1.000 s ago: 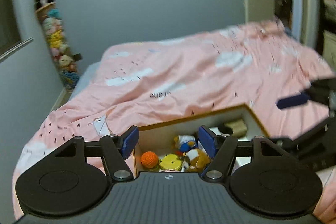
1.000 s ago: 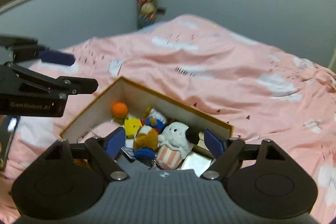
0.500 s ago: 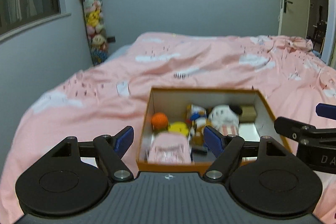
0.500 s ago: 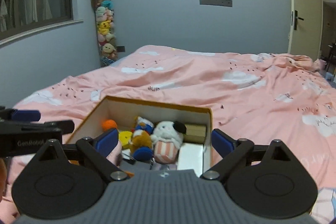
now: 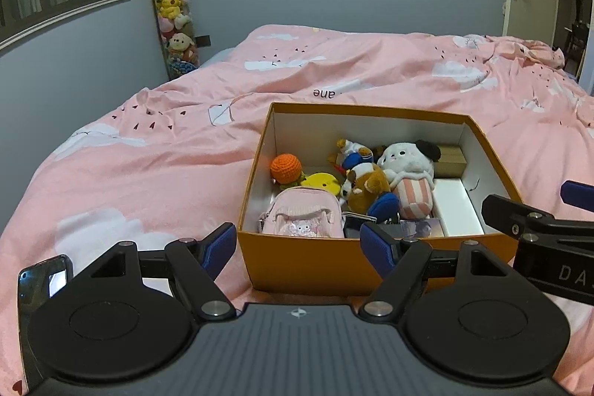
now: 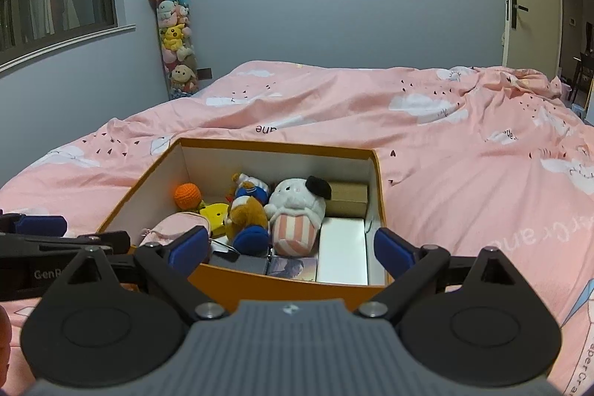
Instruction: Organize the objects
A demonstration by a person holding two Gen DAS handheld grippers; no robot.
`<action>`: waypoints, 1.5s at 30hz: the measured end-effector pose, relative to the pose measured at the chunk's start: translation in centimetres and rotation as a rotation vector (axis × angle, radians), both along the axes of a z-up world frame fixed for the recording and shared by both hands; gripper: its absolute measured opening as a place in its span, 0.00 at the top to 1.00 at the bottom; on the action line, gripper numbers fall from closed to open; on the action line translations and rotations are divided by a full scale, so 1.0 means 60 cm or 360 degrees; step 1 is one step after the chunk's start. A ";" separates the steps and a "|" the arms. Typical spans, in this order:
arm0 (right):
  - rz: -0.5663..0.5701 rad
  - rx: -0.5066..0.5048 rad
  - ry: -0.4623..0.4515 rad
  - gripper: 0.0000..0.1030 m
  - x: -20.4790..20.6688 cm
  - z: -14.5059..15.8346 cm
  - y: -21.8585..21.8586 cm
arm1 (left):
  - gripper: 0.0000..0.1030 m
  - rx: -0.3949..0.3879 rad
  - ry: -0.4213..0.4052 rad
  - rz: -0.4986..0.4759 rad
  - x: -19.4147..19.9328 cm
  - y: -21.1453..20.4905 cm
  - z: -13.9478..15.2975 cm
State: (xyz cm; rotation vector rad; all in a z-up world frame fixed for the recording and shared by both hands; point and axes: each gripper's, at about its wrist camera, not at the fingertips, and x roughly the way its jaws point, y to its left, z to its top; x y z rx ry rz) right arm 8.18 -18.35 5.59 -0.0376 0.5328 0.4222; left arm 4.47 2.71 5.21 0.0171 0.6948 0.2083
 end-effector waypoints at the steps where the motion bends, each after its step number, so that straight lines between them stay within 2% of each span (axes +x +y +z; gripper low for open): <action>1: -0.0003 -0.0001 0.0003 0.07 0.001 -0.001 0.000 | 0.14 0.0002 -0.0002 0.0001 -0.001 0.000 0.000; 45: -0.0003 -0.0033 0.0057 0.07 -0.003 -0.010 0.004 | 0.14 -0.0040 0.0012 -0.0009 -0.013 0.001 0.003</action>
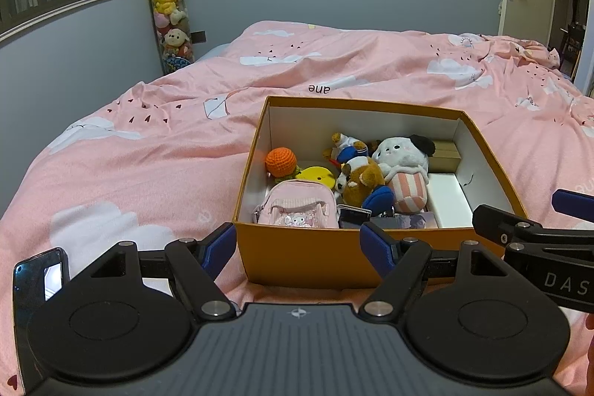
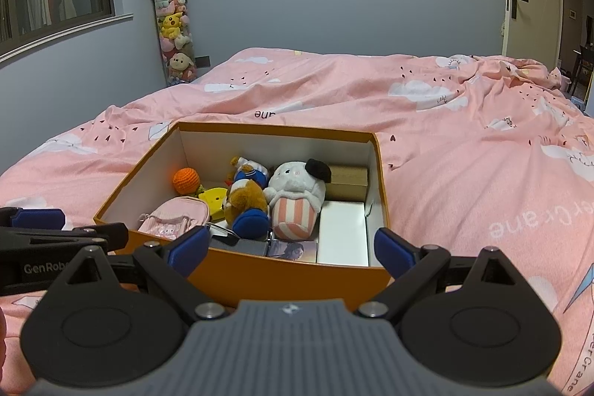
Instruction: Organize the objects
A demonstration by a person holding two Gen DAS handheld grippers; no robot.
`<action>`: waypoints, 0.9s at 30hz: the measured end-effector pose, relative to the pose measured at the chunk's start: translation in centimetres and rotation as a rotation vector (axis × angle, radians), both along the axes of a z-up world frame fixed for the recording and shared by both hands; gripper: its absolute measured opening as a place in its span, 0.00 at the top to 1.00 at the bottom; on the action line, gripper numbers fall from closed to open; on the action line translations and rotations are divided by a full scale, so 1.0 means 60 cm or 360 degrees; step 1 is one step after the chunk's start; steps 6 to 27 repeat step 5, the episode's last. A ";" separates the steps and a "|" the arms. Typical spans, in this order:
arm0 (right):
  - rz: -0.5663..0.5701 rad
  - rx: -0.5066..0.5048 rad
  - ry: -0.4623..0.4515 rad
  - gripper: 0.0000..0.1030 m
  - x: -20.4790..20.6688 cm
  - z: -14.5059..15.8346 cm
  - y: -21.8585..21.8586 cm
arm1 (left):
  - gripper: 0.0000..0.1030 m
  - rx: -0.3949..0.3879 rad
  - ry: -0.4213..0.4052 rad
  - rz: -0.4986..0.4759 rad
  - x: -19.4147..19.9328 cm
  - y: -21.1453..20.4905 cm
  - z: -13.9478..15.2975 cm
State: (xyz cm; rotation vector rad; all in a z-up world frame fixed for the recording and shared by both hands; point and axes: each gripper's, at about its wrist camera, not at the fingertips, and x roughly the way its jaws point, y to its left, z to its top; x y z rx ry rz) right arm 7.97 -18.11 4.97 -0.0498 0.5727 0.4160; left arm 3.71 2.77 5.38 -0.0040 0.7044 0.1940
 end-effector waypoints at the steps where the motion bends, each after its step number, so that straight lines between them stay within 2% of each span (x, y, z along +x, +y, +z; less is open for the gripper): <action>1: 0.0000 0.0000 0.0000 0.07 0.000 0.000 0.000 | 0.14 -0.0001 -0.0001 0.0000 -0.001 0.000 0.000; 27: 0.0001 0.0000 0.0001 0.07 0.000 0.000 0.000 | 0.14 -0.0003 0.0000 0.0003 -0.001 0.000 -0.001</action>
